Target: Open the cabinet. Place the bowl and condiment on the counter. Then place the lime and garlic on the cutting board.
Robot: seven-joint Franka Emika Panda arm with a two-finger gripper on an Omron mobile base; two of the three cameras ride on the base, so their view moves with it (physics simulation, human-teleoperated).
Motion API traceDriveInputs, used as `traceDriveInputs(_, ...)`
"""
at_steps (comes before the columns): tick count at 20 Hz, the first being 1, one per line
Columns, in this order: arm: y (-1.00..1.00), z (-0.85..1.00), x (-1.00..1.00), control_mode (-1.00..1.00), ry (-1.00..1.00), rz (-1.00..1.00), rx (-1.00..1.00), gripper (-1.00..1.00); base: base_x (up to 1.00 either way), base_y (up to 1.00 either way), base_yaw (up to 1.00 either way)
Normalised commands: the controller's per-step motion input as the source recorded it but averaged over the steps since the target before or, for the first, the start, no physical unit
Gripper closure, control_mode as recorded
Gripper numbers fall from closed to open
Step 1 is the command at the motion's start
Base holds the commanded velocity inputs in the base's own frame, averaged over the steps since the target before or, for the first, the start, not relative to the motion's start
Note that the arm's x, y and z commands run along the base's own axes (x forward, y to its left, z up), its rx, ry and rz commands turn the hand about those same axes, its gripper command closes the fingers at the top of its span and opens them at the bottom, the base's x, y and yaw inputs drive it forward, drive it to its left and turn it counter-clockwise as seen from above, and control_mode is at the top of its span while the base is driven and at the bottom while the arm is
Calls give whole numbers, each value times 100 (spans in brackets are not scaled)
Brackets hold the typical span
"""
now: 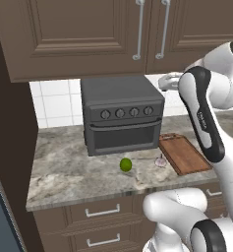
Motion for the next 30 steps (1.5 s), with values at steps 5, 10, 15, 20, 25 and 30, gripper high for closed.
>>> traceDriveInputs(5, 0, 42, -11, -100, -24, -5, 1, -100, 0, 0, 0)
traceDriveInputs(10, -4, 40, -7, -100, -21, -6, 1, -100, 0, 0, 0)
traceDriveInputs(15, -3, 39, 0, -100, -20, -8, 2, -100, 0, 0, 0)
traceDriveInputs(20, -3, 37, 0, -100, -18, -8, 3, -100, 0, 0, 0)
traceDriveInputs(25, -8, 27, 2, -100, -15, -8, 1, -100, 0, 0, 0)
traceDriveInputs(30, -12, 30, 6, -100, -9, -6, 2, -100, 0, 0, 0)
